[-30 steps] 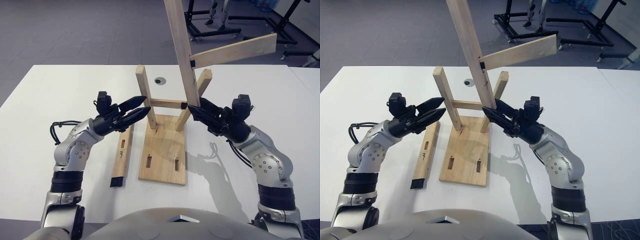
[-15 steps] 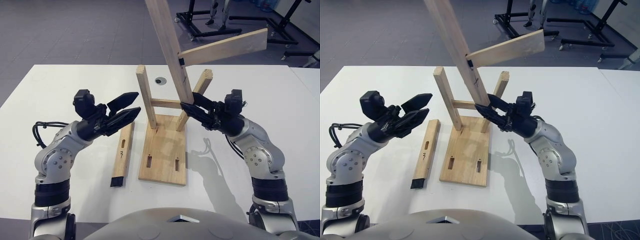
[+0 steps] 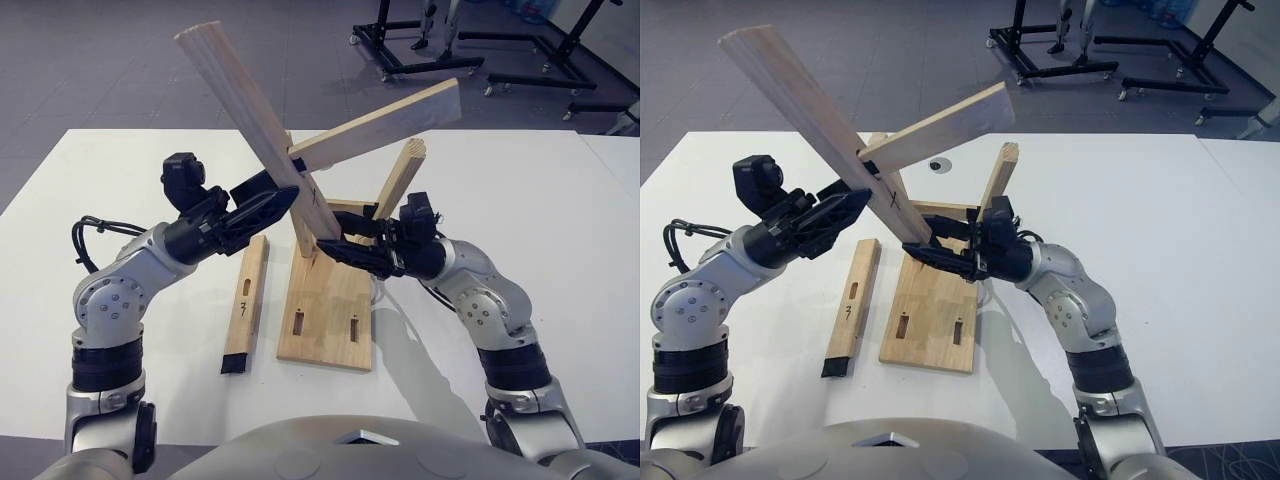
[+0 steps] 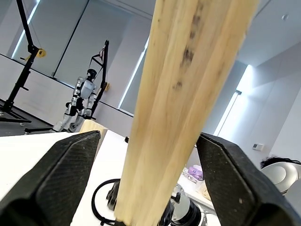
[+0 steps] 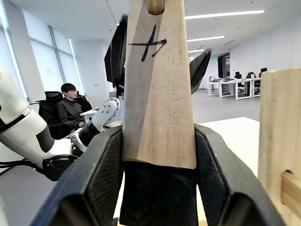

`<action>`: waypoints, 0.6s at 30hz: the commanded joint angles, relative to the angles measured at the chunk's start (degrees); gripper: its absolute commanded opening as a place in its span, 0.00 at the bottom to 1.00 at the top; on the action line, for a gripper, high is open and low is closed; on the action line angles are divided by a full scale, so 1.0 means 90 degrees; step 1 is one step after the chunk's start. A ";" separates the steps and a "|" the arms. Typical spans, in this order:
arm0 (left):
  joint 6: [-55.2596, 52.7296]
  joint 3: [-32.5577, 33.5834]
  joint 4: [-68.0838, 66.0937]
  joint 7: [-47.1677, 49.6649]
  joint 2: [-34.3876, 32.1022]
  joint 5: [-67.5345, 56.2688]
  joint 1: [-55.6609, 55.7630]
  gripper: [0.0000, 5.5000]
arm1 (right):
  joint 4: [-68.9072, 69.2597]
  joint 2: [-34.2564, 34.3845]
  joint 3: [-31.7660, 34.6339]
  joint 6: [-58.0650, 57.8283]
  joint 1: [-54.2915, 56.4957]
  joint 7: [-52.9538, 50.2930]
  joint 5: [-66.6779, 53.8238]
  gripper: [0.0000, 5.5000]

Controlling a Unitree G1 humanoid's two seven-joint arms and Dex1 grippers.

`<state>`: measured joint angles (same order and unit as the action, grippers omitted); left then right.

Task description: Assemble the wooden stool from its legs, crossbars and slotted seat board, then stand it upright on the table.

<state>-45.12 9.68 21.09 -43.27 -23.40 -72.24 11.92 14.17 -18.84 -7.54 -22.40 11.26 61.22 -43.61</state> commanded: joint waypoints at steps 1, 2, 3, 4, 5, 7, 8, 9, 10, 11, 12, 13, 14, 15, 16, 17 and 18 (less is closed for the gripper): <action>-0.0144 0.0065 0.0175 0.0308 -0.0050 -0.0285 0.0040 0.67 | 0.0050 0.0073 -0.0096 -0.0053 0.0114 0.0115 -0.0031 0.37; -0.0135 0.0058 0.0212 0.0386 -0.0032 -0.0315 0.0045 0.67 | 0.0062 0.0060 -0.0105 -0.0077 0.0099 0.0149 -0.0045 0.37; -0.0121 0.0042 0.0249 0.0449 -0.0016 -0.0328 0.0044 0.67 | 0.0075 0.0047 -0.0109 -0.0104 0.0091 0.0173 -0.0062 0.37; -0.0087 0.0019 0.0294 0.0507 0.0015 -0.0326 0.0035 0.67 | 0.0085 0.0019 -0.0106 -0.0159 0.0090 0.0202 -0.0107 0.37; -0.0045 0.0009 0.0342 0.0546 0.0042 -0.0331 0.0012 0.67 | 0.0076 -0.0032 -0.0113 -0.0259 0.0099 0.0248 -0.0157 0.37; 0.0025 -0.0006 0.0468 0.0616 0.0112 -0.0366 -0.0072 0.67 | 0.0029 -0.0132 -0.0085 -0.0453 0.0111 0.0357 -0.0268 0.37; 0.0035 0.0015 0.0509 0.0607 0.0117 -0.0398 -0.0119 0.67 | 0.0002 -0.0155 -0.0074 -0.0547 0.0138 0.0384 -0.0307 0.37; 0.0056 0.0025 0.0576 0.0620 0.0134 -0.0421 -0.0181 0.67 | -0.0026 -0.0197 -0.0058 -0.0623 0.0163 0.0432 -0.0344 0.37; 0.0077 0.0026 0.0638 0.0646 0.0158 -0.0434 -0.0237 0.67 | -0.0050 -0.0237 -0.0030 -0.0692 0.0184 0.0482 -0.0378 0.37; 0.0093 0.0068 0.0677 0.0653 0.0171 -0.0510 -0.0297 0.67 | -0.0071 -0.0272 -0.0007 -0.0774 0.0225 0.0505 -0.0416 0.37; 0.0121 0.0084 0.0740 0.0689 0.0204 -0.0558 -0.0357 0.67 | -0.0093 -0.0324 0.0030 -0.0840 0.0248 0.0559 -0.0456 0.37; 0.0136 0.0106 0.0773 0.0705 0.0203 -0.0614 -0.0403 0.67 | -0.0106 -0.0352 0.0052 -0.0896 0.0271 0.0591 -0.0474 0.37; 0.0157 0.0111 0.0811 0.0722 0.0204 -0.0636 -0.0448 0.67 | -0.0115 -0.0400 0.0069 -0.0941 0.0279 0.0639 -0.0479 0.37; 0.0171 0.0106 0.0813 0.0730 0.0190 -0.0634 -0.0470 0.67 | -0.0118 -0.0437 0.0055 -0.0952 0.0289 0.0666 -0.0445 0.37; 0.0193 0.0082 0.0833 0.0753 0.0192 -0.0619 -0.0496 0.67 | -0.0129 -0.0477 0.0048 -0.0947 0.0292 0.0708 -0.0407 0.37; 0.0216 0.0064 0.0847 0.0771 0.0190 -0.0605 -0.0516 0.67 | -0.0140 -0.0505 0.0050 -0.0959 0.0303 0.0735 -0.0377 0.37; 0.0232 0.0050 0.0852 0.0785 0.0190 -0.0596 -0.0525 0.67 | -0.0150 -0.0522 0.0050 -0.0960 0.0313 0.0752 -0.0350 0.37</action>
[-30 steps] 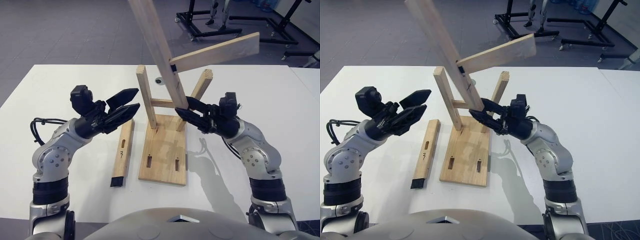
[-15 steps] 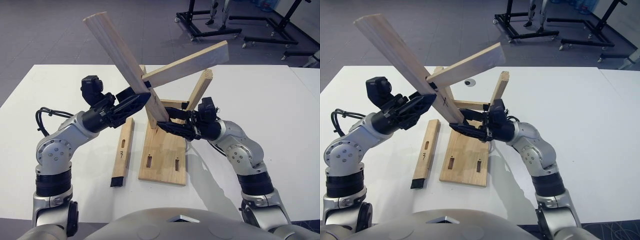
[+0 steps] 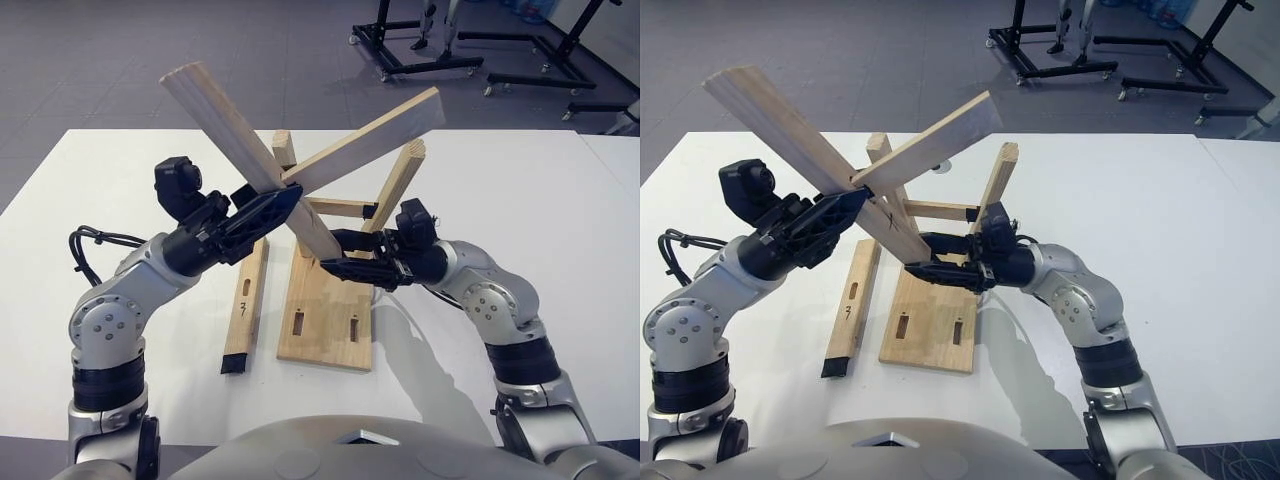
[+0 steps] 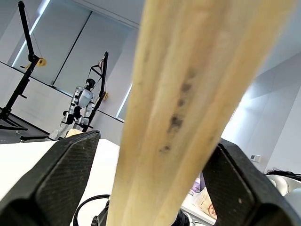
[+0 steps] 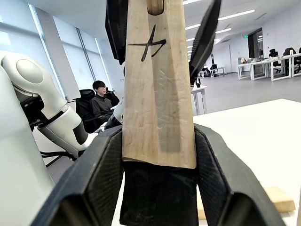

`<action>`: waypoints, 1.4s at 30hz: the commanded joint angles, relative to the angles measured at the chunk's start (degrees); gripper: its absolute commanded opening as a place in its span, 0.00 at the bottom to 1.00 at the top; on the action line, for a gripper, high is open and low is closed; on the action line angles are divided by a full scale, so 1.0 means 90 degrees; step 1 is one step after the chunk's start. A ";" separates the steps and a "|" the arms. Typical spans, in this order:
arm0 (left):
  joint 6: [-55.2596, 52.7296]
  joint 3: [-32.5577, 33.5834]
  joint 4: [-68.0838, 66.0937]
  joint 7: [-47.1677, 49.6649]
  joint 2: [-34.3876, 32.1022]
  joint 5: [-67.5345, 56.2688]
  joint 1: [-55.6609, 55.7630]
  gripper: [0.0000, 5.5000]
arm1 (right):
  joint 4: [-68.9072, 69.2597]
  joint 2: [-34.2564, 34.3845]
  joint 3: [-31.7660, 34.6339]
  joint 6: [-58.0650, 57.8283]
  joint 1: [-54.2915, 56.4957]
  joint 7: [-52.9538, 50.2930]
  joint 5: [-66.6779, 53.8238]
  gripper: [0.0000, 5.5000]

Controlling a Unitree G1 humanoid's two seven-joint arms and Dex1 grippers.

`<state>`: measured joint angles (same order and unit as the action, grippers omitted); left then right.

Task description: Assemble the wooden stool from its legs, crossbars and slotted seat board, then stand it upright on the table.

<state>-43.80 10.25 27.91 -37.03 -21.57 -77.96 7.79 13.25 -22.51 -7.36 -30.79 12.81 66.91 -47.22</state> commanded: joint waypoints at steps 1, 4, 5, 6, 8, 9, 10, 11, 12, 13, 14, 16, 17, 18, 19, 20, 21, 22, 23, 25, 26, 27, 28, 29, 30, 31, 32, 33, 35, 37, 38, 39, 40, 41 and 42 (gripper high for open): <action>0.0101 -0.0027 0.0095 0.0096 -0.0021 0.0050 -0.0071 0.67 | -0.0054 -0.0133 0.0025 -0.0024 0.0151 0.0138 0.0081 0.37; 0.0092 -0.0133 0.0077 0.0075 -0.0049 0.0140 -0.0084 0.67 | -0.0034 -0.0165 0.0016 -0.0057 0.0204 0.0178 0.0101 0.37; 0.0098 -0.0198 0.0089 0.0069 -0.0036 0.0208 -0.0110 0.67 | -0.0046 -0.0164 0.0014 -0.0072 0.0231 0.0193 0.0095 0.37; 0.0103 -0.0254 0.0096 0.0052 -0.0024 0.0263 -0.0145 0.67 | -0.0050 -0.0146 -0.0009 -0.0079 0.0259 0.0187 0.0101 0.37; 0.0129 -0.0341 0.0133 0.0046 0.0024 0.0317 -0.0211 0.67 | -0.0079 -0.0133 -0.0046 -0.0094 0.0315 0.0204 0.0112 0.37; 0.0146 -0.0366 0.0140 0.0043 0.0041 0.0334 -0.0227 0.63 | -0.0094 -0.0139 -0.0055 -0.0097 0.0331 0.0215 0.0124 0.37; 0.0167 -0.0384 0.0143 0.0036 0.0053 0.0355 -0.0239 0.60 | -0.0119 -0.0151 -0.0059 -0.0100 0.0344 0.0227 0.0139 0.37; 0.0191 -0.0394 0.0143 0.0032 0.0070 0.0369 -0.0248 0.58 | -0.0144 -0.0167 -0.0058 -0.0097 0.0352 0.0241 0.0155 0.37; 0.0214 -0.0398 0.0146 0.0025 0.0076 0.0378 -0.0261 0.55 | -0.0168 -0.0175 -0.0061 -0.0095 0.0362 0.0249 0.0174 0.37; 0.0237 -0.0403 0.0144 0.0035 0.0083 0.0394 -0.0266 0.52 | -0.0181 -0.0185 -0.0064 -0.0093 0.0367 0.0254 0.0191 0.37; 0.0255 -0.0412 0.0130 0.0045 0.0089 0.0414 -0.0259 0.48 | -0.0185 -0.0192 -0.0067 -0.0090 0.0366 0.0255 0.0204 0.37; 0.0289 -0.0433 0.0108 0.0048 0.0105 0.0458 -0.0239 0.44 | -0.0180 -0.0193 -0.0086 -0.0090 0.0366 0.0254 0.0226 0.37; 0.0304 -0.0441 0.0101 0.0036 0.0112 0.0478 -0.0228 0.44 | -0.0176 -0.0190 -0.0089 -0.0093 0.0365 0.0255 0.0233 0.37; 0.0323 -0.0444 0.0093 0.0016 0.0113 0.0502 -0.0230 0.43 | -0.0174 -0.0183 -0.0090 -0.0100 0.0368 0.0253 0.0236 0.37; 0.0337 -0.0448 0.0079 -0.0010 0.0110 0.0528 -0.0237 0.43 | -0.0167 -0.0183 -0.0084 -0.0111 0.0368 0.0253 0.0235 0.37; 0.0347 -0.0447 0.0073 -0.0041 0.0101 0.0552 -0.0257 0.43 | -0.0161 -0.0184 -0.0081 -0.0124 0.0370 0.0253 0.0235 0.37; 0.0354 -0.0459 0.0072 -0.0080 0.0095 0.0582 -0.0284 0.43 | -0.0149 -0.0192 -0.0078 -0.0134 0.0360 0.0252 0.0235 0.37; 0.0357 -0.0475 0.0071 -0.0114 0.0093 0.0606 -0.0308 0.43 | -0.0131 -0.0204 -0.0073 -0.0142 0.0344 0.0244 0.0237 0.37; 0.0358 -0.0491 0.0062 -0.0152 0.0089 0.0631 -0.0329 0.43 | -0.0107 -0.0213 -0.0062 -0.0159 0.0324 0.0205 0.0242 0.37; 0.0373 -0.0494 0.0012 -0.0168 0.0082 0.0691 -0.0367 0.42 | -0.0076 -0.0220 -0.0030 -0.0193 0.0307 0.0081 0.0275 0.37; 0.0377 -0.0497 -0.0024 -0.0168 0.0085 0.0719 -0.0376 0.42 | -0.0044 -0.0223 0.0003 -0.0201 0.0283 0.0011 0.0287 0.37; 0.0343 -0.0568 -0.0173 -0.0291 0.0085 0.0757 -0.0293 0.42 | 0.0106 -0.0257 0.0096 -0.0181 0.0112 -0.0118 0.0292 0.37; 0.0314 -0.0635 -0.0279 -0.0382 0.0088 0.0788 -0.0231 0.42 | 0.0240 -0.0308 0.0180 -0.0181 -0.0029 -0.0211 0.0283 0.44; 0.0302 -0.0696 -0.0366 -0.0485 0.0077 0.0832 -0.0187 0.41 | 0.0358 -0.0368 0.0243 -0.0193 -0.0151 -0.0278 0.0260 0.48; 0.0347 -0.0689 -0.0444 -0.0544 0.0077 0.0888 -0.0172 0.39 | 0.0414 -0.0426 0.0296 -0.0239 -0.0202 -0.0308 0.0229 0.51; 0.0395 -0.0683 -0.0509 -0.0558 0.0086 0.0954 -0.0163 0.38 | 0.0443 -0.0482 0.0358 -0.0333 -0.0222 -0.0312 0.0146 0.55; 0.0462 -0.0672 -0.0557 -0.0619 0.0084 0.1039 -0.0167 0.38 | 0.0465 -0.0553 0.0408 -0.0379 -0.0223 -0.0295 0.0095 0.59; 0.0521 -0.0616 -0.0558 -0.0650 0.0087 0.1076 -0.0190 0.38 | 0.0456 -0.0609 0.0454 -0.0438 -0.0176 -0.0266 0.0048 0.62; 0.0683 -0.0385 -0.0406 -0.0653 0.0041 0.1137 -0.0318 0.38 | 0.0275 -0.0702 0.0455 -0.0496 0.0048 -0.0110 0.0036 0.67; 0.0769 -0.0049 -0.0243 -0.0607 -0.0071 0.1022 -0.0450 0.38 | 0.0119 -0.0758 0.0410 -0.0532 0.0242 0.0017 0.0067 0.73; 0.0782 0.0100 -0.0175 -0.0582 -0.0128 0.0958 -0.0513 0.38 | 0.0068 -0.0773 0.0394 -0.0541 0.0303 0.0067 0.0078 0.77; 0.0777 0.0214 -0.0137 -0.0590 -0.0194 0.0911 -0.0547 0.38 | 0.0055 -0.0782 0.0396 -0.0543 0.0323 0.0076 0.0083 0.81; 0.0756 0.0308 -0.0121 -0.0615 -0.0269 0.0864 -0.0557 0.38 | 0.0070 -0.0786 0.0422 -0.0532 0.0299 0.0039 0.0089 0.83; 0.0756 0.0394 -0.0078 -0.0617 -0.0323 0.0839 -0.0593 0.38 | 0.0065 -0.0786 0.0440 -0.0525 0.0295 0.0027 0.0087 0.86; 0.0770 0.0453 -0.0037 -0.0635 -0.0378 0.0852 -0.0619 0.38 | 0.0081 -0.0778 0.0492 -0.0507 0.0275 -0.0025 0.0077 0.87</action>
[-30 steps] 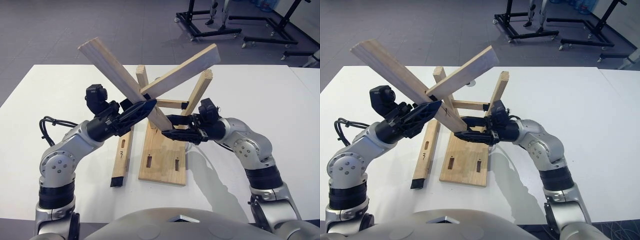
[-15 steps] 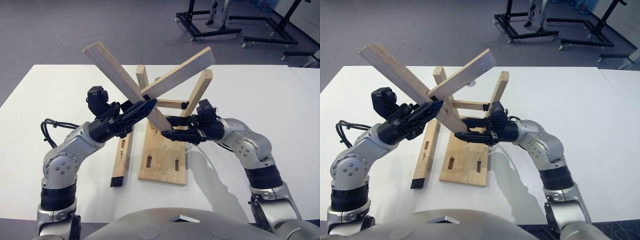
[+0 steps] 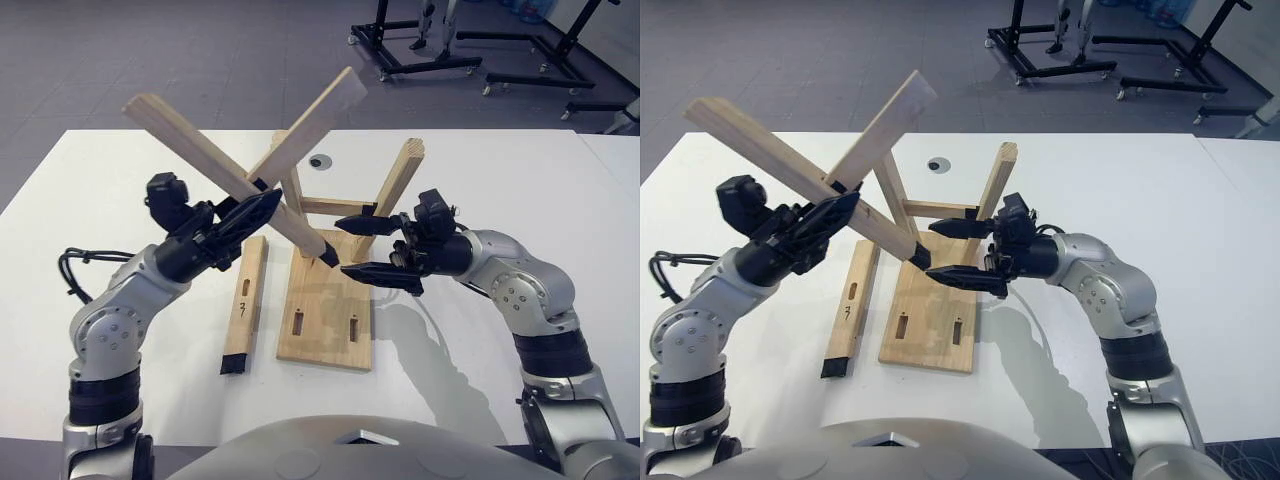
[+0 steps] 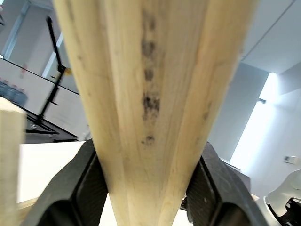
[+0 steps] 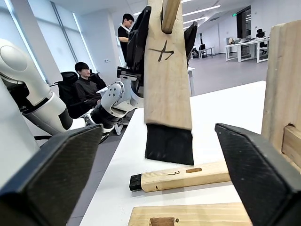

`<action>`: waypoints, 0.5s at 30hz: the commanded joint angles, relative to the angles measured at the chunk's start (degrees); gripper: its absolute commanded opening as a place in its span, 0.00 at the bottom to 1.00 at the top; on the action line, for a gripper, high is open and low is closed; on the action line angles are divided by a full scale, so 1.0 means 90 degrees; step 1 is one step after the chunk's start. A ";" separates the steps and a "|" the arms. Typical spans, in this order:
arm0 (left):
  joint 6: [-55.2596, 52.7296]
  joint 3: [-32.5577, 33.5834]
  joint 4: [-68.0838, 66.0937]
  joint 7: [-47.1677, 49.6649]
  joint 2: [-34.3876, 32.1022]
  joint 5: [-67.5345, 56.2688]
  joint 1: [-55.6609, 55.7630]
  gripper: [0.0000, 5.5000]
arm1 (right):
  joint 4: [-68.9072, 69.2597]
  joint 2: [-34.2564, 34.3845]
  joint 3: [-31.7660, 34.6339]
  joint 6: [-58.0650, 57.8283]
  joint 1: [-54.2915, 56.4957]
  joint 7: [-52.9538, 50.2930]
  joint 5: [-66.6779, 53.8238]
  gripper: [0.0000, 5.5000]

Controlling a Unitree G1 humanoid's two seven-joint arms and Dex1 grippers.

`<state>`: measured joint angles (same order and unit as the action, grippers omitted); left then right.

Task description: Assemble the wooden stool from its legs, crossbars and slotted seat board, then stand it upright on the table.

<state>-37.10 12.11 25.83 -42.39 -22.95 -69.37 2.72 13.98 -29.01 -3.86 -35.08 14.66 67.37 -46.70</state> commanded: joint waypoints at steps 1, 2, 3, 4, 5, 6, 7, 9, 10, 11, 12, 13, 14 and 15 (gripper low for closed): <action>0.0037 0.0291 0.0257 -0.0078 -0.0297 -0.0063 -0.0093 0.38 | 0.0046 -0.0062 0.0211 -0.0068 0.0042 -0.0145 -0.0071 0.87; 0.0076 0.0336 0.0389 -0.0164 -0.0387 0.0028 -0.0199 0.38 | 0.0074 -0.0083 0.0358 -0.0090 0.0025 -0.0216 -0.0162 0.87; 0.0129 0.0374 0.0523 -0.0252 -0.0453 0.0120 -0.0316 0.38 | 0.0085 -0.0118 0.0488 -0.0115 0.0021 -0.0251 -0.0243 0.87; 0.0174 0.0399 0.0651 -0.0314 -0.0505 0.0196 -0.0443 0.38 | 0.0069 -0.0170 0.0605 -0.0141 0.0033 -0.0245 -0.0309 0.87; 0.0288 0.0433 0.0767 -0.0483 -0.0588 0.0361 -0.0635 0.38 | 0.0054 -0.0272 0.0806 -0.0175 0.0027 -0.0248 -0.0395 0.87; 0.0420 0.0491 0.0849 -0.0654 -0.0657 0.0523 -0.0823 0.38 | -0.0005 -0.0367 0.1084 -0.0224 0.0082 -0.0312 -0.0527 0.87; 0.0605 0.0554 0.0952 -0.0805 -0.0680 0.0702 -0.1017 0.38 | -0.0119 -0.0477 0.1463 -0.0346 0.0253 -0.0418 -0.0812 0.87; 0.0845 0.0575 0.1172 -0.1066 -0.0774 0.1006 -0.1361 0.38 | -0.0320 -0.0631 0.2086 -0.0627 0.0665 -0.0713 -0.1410 0.87; 0.0979 0.0523 0.1247 -0.1212 -0.0855 0.1238 -0.1510 0.38 | -0.0358 -0.0680 0.2275 -0.0763 0.0824 -0.0847 -0.1662 0.87; 0.1115 0.0462 0.1294 -0.1326 -0.0909 0.1473 -0.1613 0.38 | -0.0388 -0.0716 0.2377 -0.0848 0.0928 -0.0926 -0.1804 0.87; 0.1323 0.0395 0.1313 -0.1470 -0.0928 0.1736 -0.1688 0.38 | -0.0404 -0.0728 0.2439 -0.0916 0.0989 -0.0999 -0.1907 0.87; 0.1608 0.0361 0.1317 -0.1639 -0.0892 0.1965 -0.1727 0.38 | -0.0394 -0.0723 0.2462 -0.0976 0.1020 -0.1064 -0.1987 0.87; 0.1816 0.0331 0.1307 -0.1690 -0.0854 0.2163 -0.1758 0.38 | -0.0370 -0.0717 0.2453 -0.1009 0.1031 -0.1108 -0.2014 0.87; 0.2047 0.0239 0.1223 -0.1840 -0.0903 0.2457 -0.1785 0.38 | -0.0334 -0.0704 0.2475 -0.1053 0.1041 -0.1170 -0.2091 0.87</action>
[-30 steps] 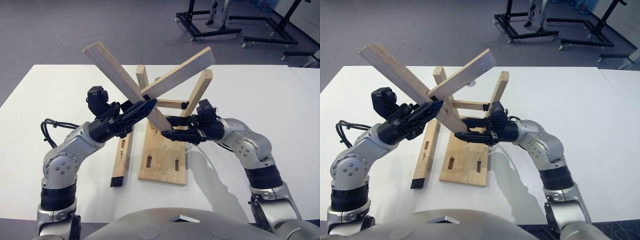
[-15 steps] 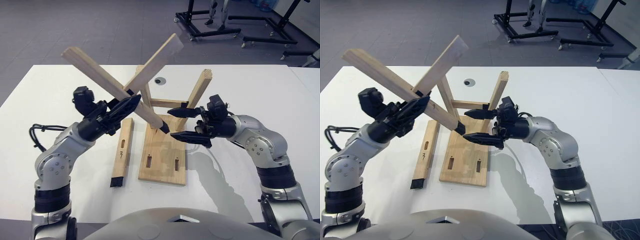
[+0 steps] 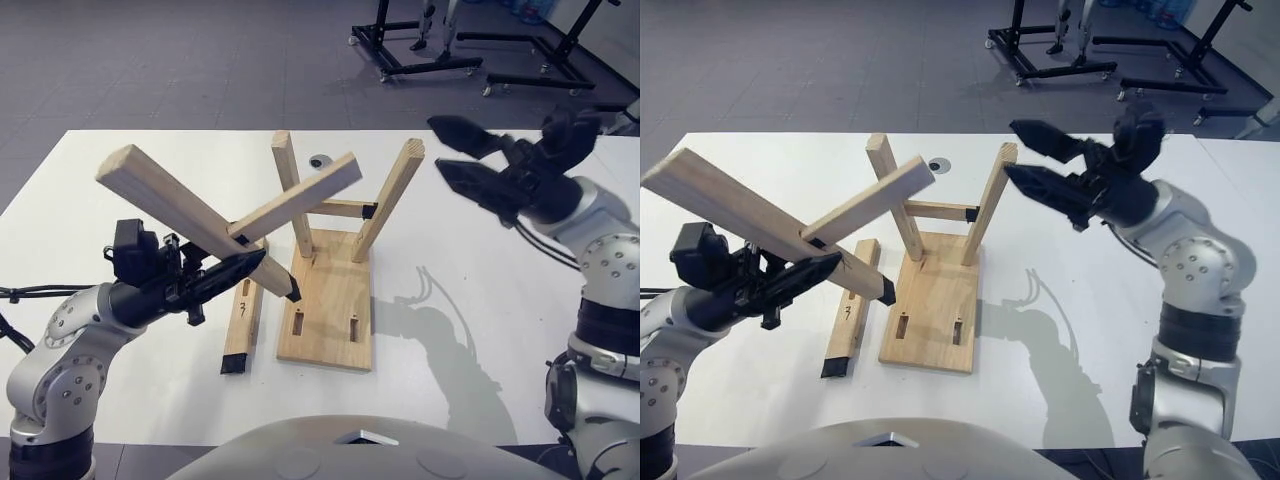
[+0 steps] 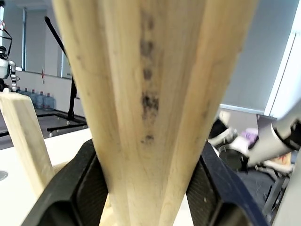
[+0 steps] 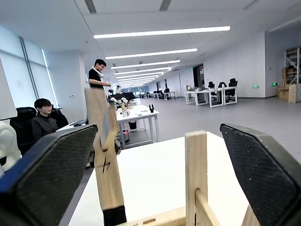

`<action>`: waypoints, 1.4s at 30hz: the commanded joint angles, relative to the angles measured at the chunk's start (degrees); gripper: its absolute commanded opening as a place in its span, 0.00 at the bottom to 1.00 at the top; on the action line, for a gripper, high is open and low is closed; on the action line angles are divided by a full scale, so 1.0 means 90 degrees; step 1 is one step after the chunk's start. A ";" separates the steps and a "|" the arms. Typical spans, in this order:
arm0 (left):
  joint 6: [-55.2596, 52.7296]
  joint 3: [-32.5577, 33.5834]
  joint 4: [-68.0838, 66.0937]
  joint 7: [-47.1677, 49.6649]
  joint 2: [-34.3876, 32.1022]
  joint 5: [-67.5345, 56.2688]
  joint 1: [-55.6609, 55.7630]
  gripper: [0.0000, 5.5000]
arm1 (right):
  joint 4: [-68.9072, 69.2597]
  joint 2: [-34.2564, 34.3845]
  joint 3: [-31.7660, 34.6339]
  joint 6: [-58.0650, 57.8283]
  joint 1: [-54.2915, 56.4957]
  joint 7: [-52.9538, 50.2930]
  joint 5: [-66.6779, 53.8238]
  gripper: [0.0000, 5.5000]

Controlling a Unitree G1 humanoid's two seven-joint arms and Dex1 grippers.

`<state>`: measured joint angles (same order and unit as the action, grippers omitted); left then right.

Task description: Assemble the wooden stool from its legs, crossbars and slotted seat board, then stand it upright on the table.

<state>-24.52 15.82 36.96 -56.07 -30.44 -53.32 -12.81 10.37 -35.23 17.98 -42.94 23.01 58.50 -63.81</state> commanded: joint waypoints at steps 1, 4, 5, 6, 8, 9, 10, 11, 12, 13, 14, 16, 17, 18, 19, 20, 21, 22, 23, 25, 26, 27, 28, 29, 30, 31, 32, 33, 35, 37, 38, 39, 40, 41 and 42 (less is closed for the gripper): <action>0.0767 -0.0264 -0.0127 -0.0430 -0.0143 0.0881 -0.0069 0.38 | 0.0087 0.0002 0.0084 -0.0193 0.0126 -0.0257 -0.0242 0.87; 0.0875 -0.0569 -0.0397 -0.0725 -0.0348 0.1233 -0.0052 0.38 | 0.0066 0.0049 0.0103 -0.0140 0.0141 -0.0393 -0.0263 0.87; 0.0917 -0.0673 -0.0452 -0.0811 -0.0387 0.1306 -0.0028 0.38 | 0.0051 0.0073 0.0108 -0.0116 0.0138 -0.0449 -0.0257 0.87; 0.0949 -0.0777 -0.0500 -0.0904 -0.0405 0.1332 0.0010 0.38 | 0.0016 0.0122 0.0103 -0.0074 0.0144 -0.0523 -0.0227 0.87; 0.1091 -0.0947 -0.0674 -0.1149 -0.0441 0.1429 0.0077 0.38 | -0.0003 0.0215 0.0087 0.0000 0.0159 -0.0639 -0.0183 0.87; 0.1310 -0.1086 -0.0861 -0.1290 -0.0387 0.1599 0.0142 0.38 | -0.0003 0.0244 0.0079 0.0022 0.0151 -0.0664 -0.0180 0.87; 0.1463 -0.1196 -0.1020 -0.1362 -0.0319 0.1701 0.0201 0.38 | -0.0011 0.0264 0.0059 0.0038 0.0153 -0.0674 -0.0170 0.87; 0.1632 -0.1316 -0.1179 -0.1441 -0.0242 0.1804 0.0269 0.38 | -0.0021 0.0293 0.0012 0.0059 0.0168 -0.0677 -0.0138 0.87; 0.1775 -0.1412 -0.1286 -0.1481 -0.0188 0.1891 0.0304 0.38 | -0.0059 0.0315 -0.0037 0.0067 0.0206 -0.0658 -0.0107 0.87; 0.1898 -0.1522 -0.1405 -0.1565 -0.0196 0.2011 0.0360 0.38 | -0.0076 0.0328 -0.0071 0.0067 0.0235 -0.0654 -0.0085 0.87; 0.2023 -0.1636 -0.1509 -0.1642 -0.0226 0.2162 0.0408 0.38 | -0.0102 0.0325 -0.0093 0.0066 0.0262 -0.0637 -0.0061 0.87; 0.2065 -0.1838 -0.1690 -0.1775 -0.0256 0.2247 0.0624 0.38 | -0.0125 0.0294 -0.0120 0.0053 0.0283 -0.0612 -0.0031 0.87; 0.2024 -0.1873 -0.1706 -0.1785 -0.0234 0.2176 0.0692 0.38 | -0.0166 0.0284 -0.0146 0.0043 0.0311 -0.0587 -0.0019 0.87; 0.1968 -0.1908 -0.1716 -0.1831 -0.0236 0.2106 0.0750 0.38 | -0.0202 0.0275 -0.0183 0.0038 0.0329 -0.0560 0.0013 0.87; 0.1917 -0.1943 -0.1722 -0.1888 -0.0270 0.2061 0.0771 0.38 | -0.0233 0.0274 -0.0215 0.0016 0.0352 -0.0543 0.0022 0.87; 0.1877 -0.1990 -0.1776 -0.1950 -0.0308 0.2056 0.0816 0.38 | -0.0231 0.0273 -0.0251 0.0004 0.0354 -0.0527 0.0033 0.87; 0.1846 -0.2029 -0.1819 -0.1999 -0.0348 0.2062 0.0853 0.38 | -0.0237 0.0276 -0.0281 -0.0005 0.0364 -0.0511 0.0048 0.87; 0.1813 -0.2056 -0.1854 -0.2034 -0.0380 0.2064 0.0887 0.38 | -0.0240 0.0277 -0.0305 -0.0004 0.0371 -0.0498 0.0064 0.87; 0.1718 -0.2070 -0.1873 -0.2061 -0.0408 0.2004 0.0936 0.38 | -0.0249 0.0276 -0.0330 0.0000 0.0381 -0.0482 0.0081 0.87; 0.1593 -0.2121 -0.1938 -0.2161 -0.0497 0.1974 0.1006 0.38 | -0.0270 0.0281 -0.0373 0.0006 0.0412 -0.0463 0.0107 0.87; 0.1561 -0.2131 -0.1970 -0.2216 -0.0554 0.1985 0.1016 0.38 | -0.0278 0.0289 -0.0388 -0.0006 0.0434 -0.0458 0.0107 0.87; 0.1524 -0.2118 -0.1989 -0.2256 -0.0600 0.1979 0.1019 0.38 | -0.0279 0.0296 -0.0402 -0.0015 0.0447 -0.0450 0.0110 0.87; 0.1493 -0.2093 -0.2005 -0.2279 -0.0638 0.1962 0.1036 0.38 | -0.0276 0.0300 -0.0406 -0.0029 0.0453 -0.0451 0.0106 0.87; 0.1462 -0.2074 -0.2022 -0.2296 -0.0665 0.1943 0.1061 0.38 | -0.0272 0.0303 -0.0411 -0.0036 0.0453 -0.0454 0.0107 0.87; 0.1443 -0.2071 -0.2057 -0.2306 -0.0681 0.1935 0.1099 0.38 | -0.0267 0.0303 -0.0419 -0.0038 0.0444 -0.0454 0.0115 0.87; 0.1437 -0.2090 -0.2112 -0.2325 -0.0687 0.1948 0.1150 0.38 | -0.0282 0.0298 -0.0430 -0.0034 0.0445 -0.0454 0.0134 0.87; 0.1427 -0.2126 -0.2163 -0.2335 -0.0675 0.1969 0.1210 0.38 | -0.0315 0.0289 -0.0447 -0.0025 0.0461 -0.0444 0.0161 0.87; 0.1425 -0.2158 -0.2197 -0.2345 -0.0660 0.1988 0.1257 0.38 | -0.0346 0.0285 -0.0461 -0.0018 0.0477 -0.0435 0.0182 0.87; 0.1427 -0.2232 -0.2235 -0.2343 -0.0608 0.2022 0.1352 0.38 | -0.0393 0.0280 -0.0492 -0.0013 0.0506 -0.0411 0.0214 0.87; 0.1426 -0.2275 -0.2243 -0.2328 -0.0558 0.2019 0.1433 0.38 | -0.0441 0.0283 -0.0534 -0.0002 0.0506 -0.0361 0.0266 0.87; 0.1380 -0.2272 -0.2233 -0.2311 -0.0530 0.1956 0.1485 0.38 | -0.0443 0.0281 -0.0562 0.0003 0.0492 -0.0330 0.0305 0.87; 0.1341 -0.2263 -0.2214 -0.2301 -0.0523 0.1903 0.1522 0.38 | -0.0441 0.0283 -0.0588 0.0003 0.0486 -0.0307 0.0342 0.87; 0.1308 -0.2256 -0.2200 -0.2297 -0.0521 0.1869 0.1542 0.38 | -0.0440 0.0285 -0.0605 0.0004 0.0482 -0.0289 0.0368 0.87; 0.1262 -0.2253 -0.2196 -0.2288 -0.0500 0.1817 0.1562 0.38 | -0.0443 0.0283 -0.0617 0.0007 0.0479 -0.0270 0.0397 0.87; 0.1284 -0.2274 -0.2195 -0.2297 -0.0500 0.1850 0.1558 0.38 | -0.0456 0.0288 -0.0633 0.0009 0.0488 -0.0251 0.0427 0.87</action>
<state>-12.65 -4.31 16.78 -76.72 -35.07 -36.08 0.50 6.51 -32.49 12.67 -42.61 26.50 55.66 -60.72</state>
